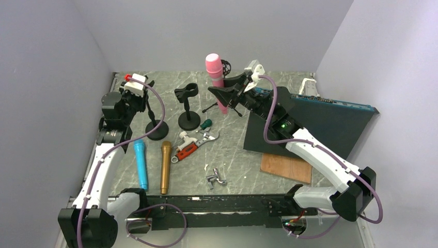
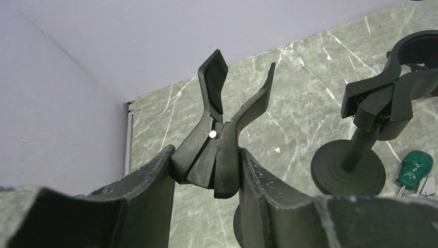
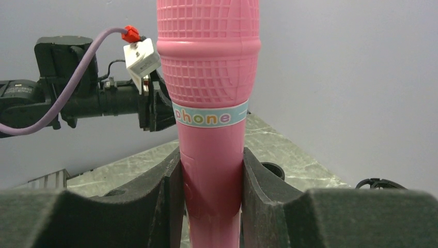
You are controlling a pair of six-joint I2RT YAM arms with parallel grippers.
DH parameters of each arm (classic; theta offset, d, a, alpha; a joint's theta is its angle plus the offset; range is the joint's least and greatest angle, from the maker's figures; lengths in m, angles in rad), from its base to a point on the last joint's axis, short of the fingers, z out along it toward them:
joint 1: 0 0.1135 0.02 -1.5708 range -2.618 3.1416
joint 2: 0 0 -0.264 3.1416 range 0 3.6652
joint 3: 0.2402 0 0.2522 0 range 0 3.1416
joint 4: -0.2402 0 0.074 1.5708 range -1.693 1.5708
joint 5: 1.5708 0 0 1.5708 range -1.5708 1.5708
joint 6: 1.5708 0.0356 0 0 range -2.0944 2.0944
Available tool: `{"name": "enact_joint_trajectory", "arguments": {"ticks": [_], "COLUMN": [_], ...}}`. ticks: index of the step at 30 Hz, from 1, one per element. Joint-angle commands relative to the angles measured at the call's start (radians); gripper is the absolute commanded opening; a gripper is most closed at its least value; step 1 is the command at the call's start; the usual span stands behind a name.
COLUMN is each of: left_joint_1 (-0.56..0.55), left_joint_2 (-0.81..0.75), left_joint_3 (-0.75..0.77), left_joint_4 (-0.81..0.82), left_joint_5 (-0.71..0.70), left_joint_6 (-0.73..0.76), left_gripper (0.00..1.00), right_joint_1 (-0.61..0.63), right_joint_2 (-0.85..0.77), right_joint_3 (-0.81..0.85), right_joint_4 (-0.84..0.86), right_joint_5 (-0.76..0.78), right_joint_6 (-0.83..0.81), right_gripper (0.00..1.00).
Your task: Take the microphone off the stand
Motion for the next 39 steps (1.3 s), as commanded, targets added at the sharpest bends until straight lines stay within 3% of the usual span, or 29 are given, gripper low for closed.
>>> {"name": "enact_joint_trajectory", "arguments": {"ticks": [1, 17, 23, 29, 32, 39], "left_joint_1": [0.009, 0.009, 0.009, 0.009, 0.009, 0.009], "left_joint_2": [0.069, 0.104, 0.08, 0.053, 0.037, 0.038], "left_joint_3": [-0.085, -0.187, -0.116, 0.04, 0.105, 0.214], "left_joint_4": [-0.202, -0.206, -0.168, -0.188, -0.217, -0.299], "left_joint_5": [-0.034, -0.046, -0.183, -0.206, -0.209, -0.172], "left_joint_6": [0.029, -0.006, -0.09, -0.166, -0.233, -0.457], "left_gripper": [0.03, 0.06, 0.48, 0.67, 0.96, 0.99], "right_joint_1": [0.002, 0.002, 0.003, 0.002, 0.003, 0.004], "right_joint_2": [-0.033, -0.092, -0.119, -0.117, -0.121, -0.131], "right_joint_3": [-0.018, -0.075, -0.078, -0.07, -0.072, -0.078], "right_joint_4": [0.022, -0.058, -0.092, -0.08, -0.057, -0.073], "right_joint_5": [-0.009, 0.018, 0.018, 0.002, -0.022, -0.043], "right_joint_6": [0.001, -0.072, -0.052, 0.042, 0.109, 0.225], "right_gripper": [0.0, 0.0, 0.0, 0.0, 0.0, 0.0]}}
